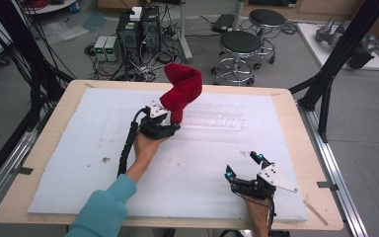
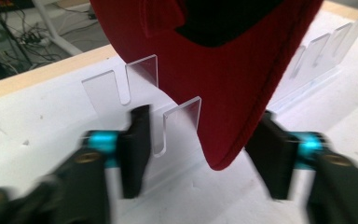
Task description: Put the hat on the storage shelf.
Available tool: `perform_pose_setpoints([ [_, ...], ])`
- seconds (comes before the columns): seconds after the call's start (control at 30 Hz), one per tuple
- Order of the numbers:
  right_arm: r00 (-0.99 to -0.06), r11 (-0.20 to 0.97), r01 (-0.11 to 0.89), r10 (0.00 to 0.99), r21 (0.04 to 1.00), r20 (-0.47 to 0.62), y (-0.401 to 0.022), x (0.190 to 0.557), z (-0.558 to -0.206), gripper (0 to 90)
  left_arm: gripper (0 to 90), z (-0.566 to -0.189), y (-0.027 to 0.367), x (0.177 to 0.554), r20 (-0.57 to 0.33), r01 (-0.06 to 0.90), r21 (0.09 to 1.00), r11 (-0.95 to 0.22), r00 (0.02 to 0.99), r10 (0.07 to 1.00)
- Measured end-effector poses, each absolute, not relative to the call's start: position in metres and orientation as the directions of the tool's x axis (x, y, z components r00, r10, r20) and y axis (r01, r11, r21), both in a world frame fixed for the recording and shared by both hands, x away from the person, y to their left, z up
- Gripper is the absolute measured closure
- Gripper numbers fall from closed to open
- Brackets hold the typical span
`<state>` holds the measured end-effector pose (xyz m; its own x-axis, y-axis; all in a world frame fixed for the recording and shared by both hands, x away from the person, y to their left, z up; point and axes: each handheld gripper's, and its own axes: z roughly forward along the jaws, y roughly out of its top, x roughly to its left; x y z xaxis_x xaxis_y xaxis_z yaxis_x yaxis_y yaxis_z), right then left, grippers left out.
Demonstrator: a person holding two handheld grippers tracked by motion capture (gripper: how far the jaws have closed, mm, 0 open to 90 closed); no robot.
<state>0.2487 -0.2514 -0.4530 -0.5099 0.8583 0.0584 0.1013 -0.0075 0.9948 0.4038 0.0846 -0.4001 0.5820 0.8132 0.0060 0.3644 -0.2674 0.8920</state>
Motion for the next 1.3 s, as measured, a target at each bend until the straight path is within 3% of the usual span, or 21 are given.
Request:
perform_pose_setpoints([
  [0.1,-0.511,-0.019,0.095,0.857,0.995,0.065,-0.253,0.249,-0.453,0.4,27.3,-0.394,0.092,0.399,0.017,0.334,0.903,-0.272,0.603,0.798],
  [0.23,-0.511,-0.027,0.099,0.856,0.995,0.074,-0.254,0.249,-0.453,0.4,19.7,-0.388,0.103,0.393,0.002,0.336,0.898,-0.284,0.642,0.766],
  [0.6,-0.514,-0.02,0.097,0.855,0.995,0.067,-0.253,0.249,-0.453,0.5,19.2,-0.379,0.179,0.34,0.026,0.171,0.957,-0.234,0.753,0.657],
  [0.8,-0.506,-0.013,0.085,0.861,0.996,0.055,-0.252,0.247,-0.453,0.5,16.5,-0.395,0.221,0.306,0.119,0.062,0.963,-0.263,0.776,0.619],
  [1.07,-0.504,-0.008,0.088,0.862,0.996,0.052,-0.251,0.247,-0.453,0.5,16.5,-0.423,0.273,0.281,0.086,0.024,0.987,-0.159,0.756,0.649],
  [1.3,-0.501,0.003,0.083,0.864,0.997,0.039,-0.25,0.247,-0.453,0.5,16.5,-0.435,0.294,0.265,0.075,0.006,0.993,-0.12,0.749,0.658],
])
